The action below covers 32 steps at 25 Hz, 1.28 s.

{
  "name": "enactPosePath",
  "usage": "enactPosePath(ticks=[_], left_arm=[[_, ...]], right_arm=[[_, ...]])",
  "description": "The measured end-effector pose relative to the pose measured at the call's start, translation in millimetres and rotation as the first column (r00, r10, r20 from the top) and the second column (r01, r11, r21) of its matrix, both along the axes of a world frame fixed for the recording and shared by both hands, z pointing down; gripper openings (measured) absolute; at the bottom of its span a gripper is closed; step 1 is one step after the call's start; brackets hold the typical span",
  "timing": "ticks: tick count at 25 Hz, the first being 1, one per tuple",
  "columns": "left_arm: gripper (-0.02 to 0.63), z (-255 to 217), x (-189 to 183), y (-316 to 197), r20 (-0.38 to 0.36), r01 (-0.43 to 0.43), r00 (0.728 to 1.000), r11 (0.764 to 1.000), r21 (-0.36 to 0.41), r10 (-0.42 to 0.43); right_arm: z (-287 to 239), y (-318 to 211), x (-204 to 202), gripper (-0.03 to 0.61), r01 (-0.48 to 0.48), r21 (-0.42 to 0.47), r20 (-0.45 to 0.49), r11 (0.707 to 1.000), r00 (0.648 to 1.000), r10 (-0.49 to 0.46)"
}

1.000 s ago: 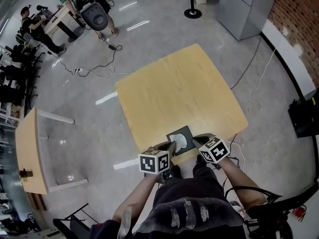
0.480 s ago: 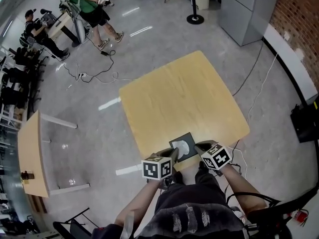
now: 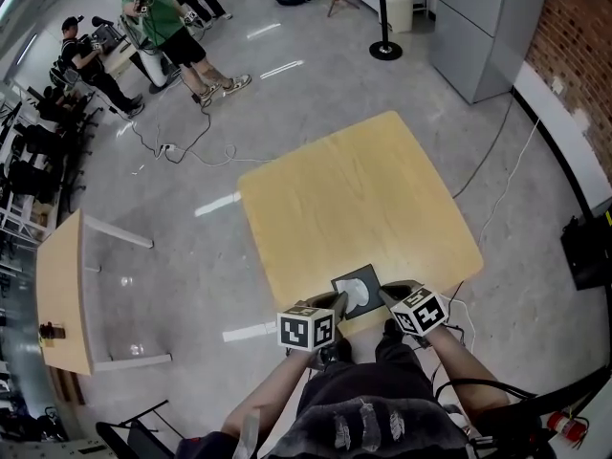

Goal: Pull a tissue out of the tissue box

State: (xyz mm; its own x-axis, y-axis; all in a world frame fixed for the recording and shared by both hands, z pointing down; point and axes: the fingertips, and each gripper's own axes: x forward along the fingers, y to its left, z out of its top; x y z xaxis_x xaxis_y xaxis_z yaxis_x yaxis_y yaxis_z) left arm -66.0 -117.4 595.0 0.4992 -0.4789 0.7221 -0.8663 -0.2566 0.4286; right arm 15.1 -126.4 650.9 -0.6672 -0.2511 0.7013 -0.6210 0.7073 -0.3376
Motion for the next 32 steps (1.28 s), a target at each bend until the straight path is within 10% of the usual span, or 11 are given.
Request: enactPosePath(ticks=[32], left_arm=[[0.005, 10.6, -7.5, 0.8, -0.023, 0.011, 1.0, 1.0, 0.004, -0.011]], right_arm=[[16.1, 1.8, 0.3, 0.0, 0.011, 0.002, -0.023, 1.0, 1.0, -0.011]])
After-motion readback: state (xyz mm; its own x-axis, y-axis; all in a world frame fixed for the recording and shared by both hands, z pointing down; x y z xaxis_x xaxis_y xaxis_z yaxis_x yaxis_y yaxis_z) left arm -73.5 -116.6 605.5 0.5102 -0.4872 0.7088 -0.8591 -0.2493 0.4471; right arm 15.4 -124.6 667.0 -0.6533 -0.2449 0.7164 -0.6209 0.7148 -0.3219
